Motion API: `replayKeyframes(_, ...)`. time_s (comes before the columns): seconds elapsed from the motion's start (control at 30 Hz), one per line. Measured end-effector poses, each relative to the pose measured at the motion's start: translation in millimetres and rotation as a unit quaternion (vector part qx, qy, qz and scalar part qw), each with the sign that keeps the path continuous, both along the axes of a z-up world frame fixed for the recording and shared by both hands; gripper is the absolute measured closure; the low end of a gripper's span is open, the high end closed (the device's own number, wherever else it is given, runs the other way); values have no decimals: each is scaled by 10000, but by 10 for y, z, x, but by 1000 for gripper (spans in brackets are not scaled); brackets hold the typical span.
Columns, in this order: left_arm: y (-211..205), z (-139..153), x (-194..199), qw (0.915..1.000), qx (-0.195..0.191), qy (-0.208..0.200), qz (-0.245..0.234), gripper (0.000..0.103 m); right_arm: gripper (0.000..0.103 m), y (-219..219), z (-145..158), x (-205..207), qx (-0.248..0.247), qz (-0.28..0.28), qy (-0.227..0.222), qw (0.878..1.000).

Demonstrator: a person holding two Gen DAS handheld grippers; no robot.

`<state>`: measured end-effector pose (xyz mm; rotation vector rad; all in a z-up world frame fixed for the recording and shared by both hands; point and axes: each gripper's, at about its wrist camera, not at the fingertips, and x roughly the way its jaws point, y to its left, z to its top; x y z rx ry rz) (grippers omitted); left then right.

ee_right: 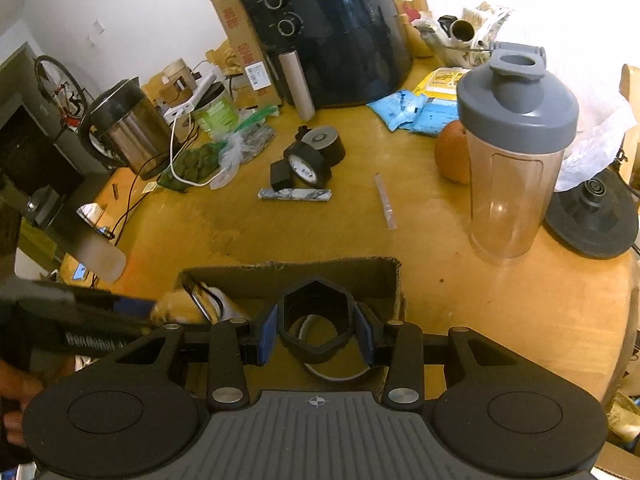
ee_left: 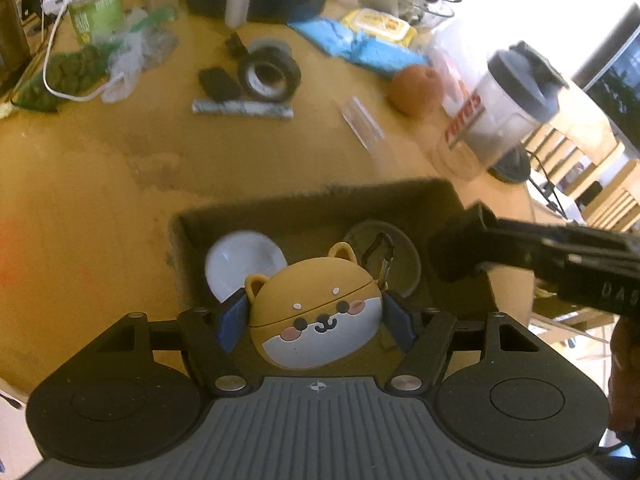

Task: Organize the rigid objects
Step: 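Carry the dog case and hexagonal cup over the cardboard box, then release the dog case and hexagonal cup into the box, opening both grippers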

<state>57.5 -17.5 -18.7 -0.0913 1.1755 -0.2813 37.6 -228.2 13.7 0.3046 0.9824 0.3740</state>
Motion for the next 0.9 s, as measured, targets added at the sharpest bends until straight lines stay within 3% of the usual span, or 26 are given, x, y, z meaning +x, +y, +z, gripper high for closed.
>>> replayKeyframes(0.23, -55, -149, -94, 9999, 48, -68, 149, 32, 59, 74, 8, -19, -45, 198, -34, 9998)
replayKeyframes(0.43, 2, -6, -256, 9991, -4, -208, 363, 30, 59, 162, 21, -49, -108, 402, -70, 9991)
replayKeyframes(0.63, 44, 100, -442, 9977, 210, -349, 545, 30, 59, 229, -10, -59, -199, 560, -58, 9982)
replayKeyframes(0.9, 125, 123, -578, 9963, 188, -316, 777, 30, 59, 275, 57, -13, -294, 680, -190, 9971)
